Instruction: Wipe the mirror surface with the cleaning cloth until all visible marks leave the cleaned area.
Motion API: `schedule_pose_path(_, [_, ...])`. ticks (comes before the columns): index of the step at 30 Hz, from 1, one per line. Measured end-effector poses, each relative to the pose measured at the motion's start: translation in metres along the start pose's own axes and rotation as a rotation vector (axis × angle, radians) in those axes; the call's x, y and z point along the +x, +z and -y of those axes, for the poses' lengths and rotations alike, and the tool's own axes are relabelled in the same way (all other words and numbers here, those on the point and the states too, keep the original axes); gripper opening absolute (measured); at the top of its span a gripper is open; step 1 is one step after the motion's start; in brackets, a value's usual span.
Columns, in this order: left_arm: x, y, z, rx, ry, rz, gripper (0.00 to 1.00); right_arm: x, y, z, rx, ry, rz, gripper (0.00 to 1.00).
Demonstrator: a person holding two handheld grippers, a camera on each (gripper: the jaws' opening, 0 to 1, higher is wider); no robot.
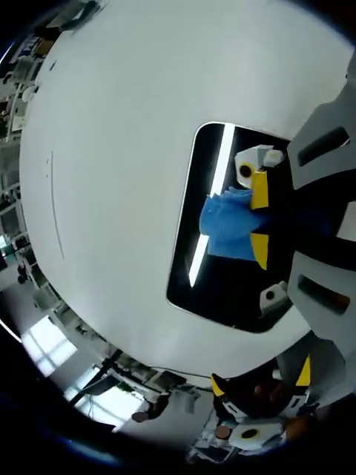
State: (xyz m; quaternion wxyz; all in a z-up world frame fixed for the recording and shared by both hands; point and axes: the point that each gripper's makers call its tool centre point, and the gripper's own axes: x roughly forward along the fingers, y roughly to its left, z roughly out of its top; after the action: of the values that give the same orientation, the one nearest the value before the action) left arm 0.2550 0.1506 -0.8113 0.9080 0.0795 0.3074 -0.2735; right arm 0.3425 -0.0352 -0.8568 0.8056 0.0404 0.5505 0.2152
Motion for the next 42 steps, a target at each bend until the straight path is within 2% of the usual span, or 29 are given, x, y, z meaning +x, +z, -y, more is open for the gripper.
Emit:
schedule_pose_path(9, [0.000, 0.001, -0.001, -0.010, 0.004, 0.004, 0.99, -0.004, -0.003, 0.014, -0.013, -0.015, -0.010, 0.04])
schedule_pose_path(11, [0.001, 0.001, 0.002, 0.022, -0.005, -0.001, 0.99, -0.006, -0.004, 0.018, -0.018, -0.018, -0.009, 0.04])
schedule_pose_path(16, [-0.001, -0.002, -0.003, -0.010, 0.014, -0.007, 0.99, -0.012, -0.008, 0.031, 0.001, -0.031, -0.012, 0.04])
schedule_pose_path(22, [-0.001, 0.000, -0.002, 0.006, 0.016, 0.000, 0.99, -0.016, -0.011, 0.035, -0.001, -0.049, -0.008, 0.04])
schedule_pose_path(28, [-0.002, 0.001, -0.004, -0.004, 0.024, 0.006, 0.99, -0.019, -0.012, 0.044, 0.074, -0.070, 0.010, 0.04])
schedule_pose_path(42, [-0.001, 0.000, -0.004, 0.004, 0.025, 0.002, 0.99, -0.024, -0.015, 0.055, 0.070, -0.134, 0.011, 0.04])
